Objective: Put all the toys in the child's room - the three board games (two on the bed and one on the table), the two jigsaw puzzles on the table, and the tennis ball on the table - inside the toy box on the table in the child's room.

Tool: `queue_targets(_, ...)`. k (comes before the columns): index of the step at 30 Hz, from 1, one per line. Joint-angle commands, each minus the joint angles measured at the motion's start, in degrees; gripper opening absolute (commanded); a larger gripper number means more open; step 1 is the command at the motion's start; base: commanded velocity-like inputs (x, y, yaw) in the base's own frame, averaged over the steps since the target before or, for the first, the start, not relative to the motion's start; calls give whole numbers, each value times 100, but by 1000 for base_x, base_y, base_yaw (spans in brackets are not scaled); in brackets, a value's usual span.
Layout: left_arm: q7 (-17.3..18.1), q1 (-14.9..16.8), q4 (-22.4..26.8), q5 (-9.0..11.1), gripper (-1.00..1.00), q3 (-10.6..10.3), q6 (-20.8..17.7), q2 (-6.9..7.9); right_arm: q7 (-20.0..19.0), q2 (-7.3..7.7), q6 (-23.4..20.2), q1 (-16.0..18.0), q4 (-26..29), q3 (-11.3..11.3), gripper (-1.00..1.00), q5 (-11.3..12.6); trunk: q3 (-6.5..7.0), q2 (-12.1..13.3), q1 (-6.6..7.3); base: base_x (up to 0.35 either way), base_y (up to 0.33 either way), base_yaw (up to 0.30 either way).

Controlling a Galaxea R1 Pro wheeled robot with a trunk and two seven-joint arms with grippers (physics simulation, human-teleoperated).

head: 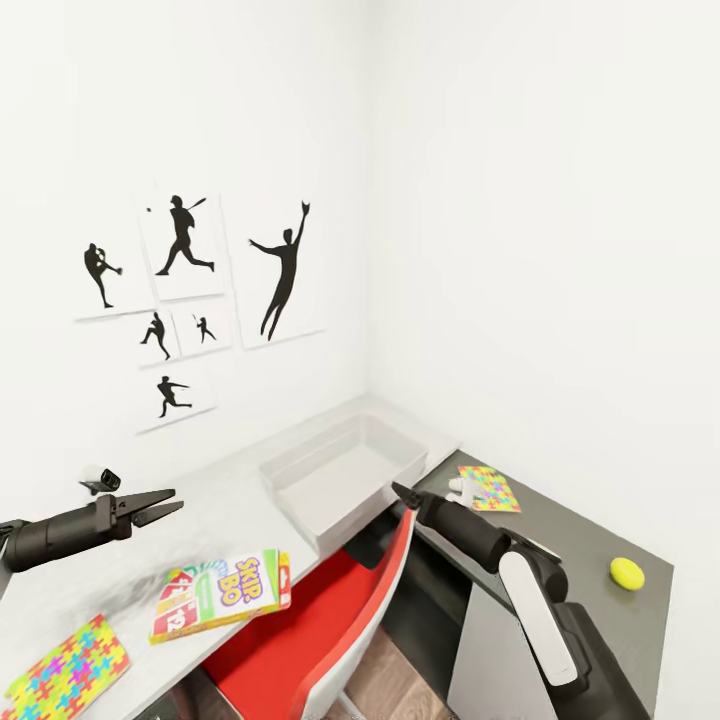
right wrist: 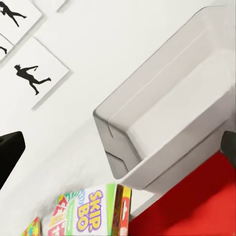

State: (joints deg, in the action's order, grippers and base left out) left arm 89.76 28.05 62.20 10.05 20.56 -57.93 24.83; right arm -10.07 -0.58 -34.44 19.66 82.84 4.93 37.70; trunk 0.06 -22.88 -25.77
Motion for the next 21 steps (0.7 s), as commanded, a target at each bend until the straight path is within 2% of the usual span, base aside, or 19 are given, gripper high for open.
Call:
queue_targets(1,24,-1,1,-3,100,1,-61,3,-14,-3,-27,3,0,-7,100,8,-3,-4,-1,-82,0,-280)
queue_targets(12,24,-1,1,-3,100,1,-54,-4,-46,11,-36,3,2,-18,100,26,-3,-4,-1,-22,0,-280)
queue_targets(21,24,-1,1,-13,100,8,-46,3,-56,33,-45,3,3,-18,100,26,-3,-4,-1,-82,0,-281)
